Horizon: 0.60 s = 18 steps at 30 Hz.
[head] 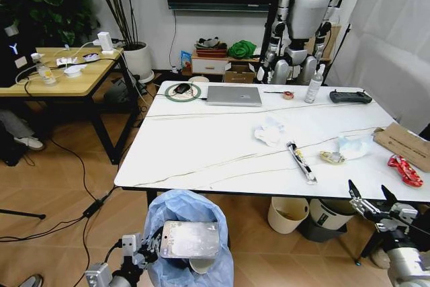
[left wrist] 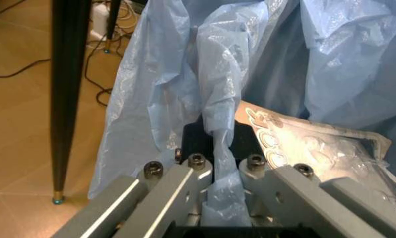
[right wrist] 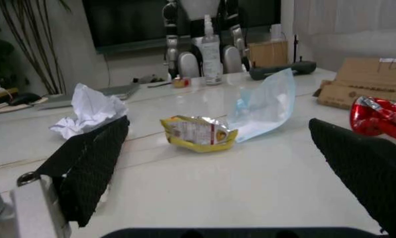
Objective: Pick up the trash bin and place the trash from the table into it.
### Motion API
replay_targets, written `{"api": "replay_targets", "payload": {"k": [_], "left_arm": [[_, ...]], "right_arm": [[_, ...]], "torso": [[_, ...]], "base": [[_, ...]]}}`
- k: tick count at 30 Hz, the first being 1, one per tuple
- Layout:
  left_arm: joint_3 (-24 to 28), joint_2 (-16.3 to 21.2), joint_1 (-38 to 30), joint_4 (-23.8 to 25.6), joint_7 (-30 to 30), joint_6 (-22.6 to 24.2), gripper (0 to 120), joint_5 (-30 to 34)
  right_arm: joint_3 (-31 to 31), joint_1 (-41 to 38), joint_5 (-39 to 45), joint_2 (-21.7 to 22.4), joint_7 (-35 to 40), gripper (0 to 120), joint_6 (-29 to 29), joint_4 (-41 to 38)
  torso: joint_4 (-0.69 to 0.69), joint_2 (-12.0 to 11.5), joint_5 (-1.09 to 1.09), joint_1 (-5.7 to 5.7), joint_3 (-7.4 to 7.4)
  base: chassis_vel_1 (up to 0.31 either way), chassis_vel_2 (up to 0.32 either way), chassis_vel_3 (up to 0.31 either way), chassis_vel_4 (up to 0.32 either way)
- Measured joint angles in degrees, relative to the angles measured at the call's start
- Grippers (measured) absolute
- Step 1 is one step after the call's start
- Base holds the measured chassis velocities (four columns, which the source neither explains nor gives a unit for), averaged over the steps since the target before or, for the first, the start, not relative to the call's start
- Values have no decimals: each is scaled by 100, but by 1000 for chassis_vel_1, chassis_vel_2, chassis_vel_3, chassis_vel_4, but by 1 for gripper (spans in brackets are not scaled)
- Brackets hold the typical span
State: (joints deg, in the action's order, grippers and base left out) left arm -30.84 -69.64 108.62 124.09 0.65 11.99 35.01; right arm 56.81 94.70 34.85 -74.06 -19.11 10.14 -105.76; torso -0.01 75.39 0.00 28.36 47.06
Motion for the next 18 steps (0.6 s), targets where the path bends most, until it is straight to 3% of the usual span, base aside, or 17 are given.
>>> {"api": "replay_targets", "payload": {"k": [11,18], "left_arm": [[11,1,27,30,0,4,0,-6],[13,-37,105,89,-1,5,0,-25]], "right_arm": [[-74,-4,-54,9,-77,100,165,39],[-478,-285,-89,289,119,100,197,-70]], "torso": [[0,0,3,0,0],[1,0,0,-1,0]], "base": [[-125,-125,119,116],[-6,-10,9,4]]}}
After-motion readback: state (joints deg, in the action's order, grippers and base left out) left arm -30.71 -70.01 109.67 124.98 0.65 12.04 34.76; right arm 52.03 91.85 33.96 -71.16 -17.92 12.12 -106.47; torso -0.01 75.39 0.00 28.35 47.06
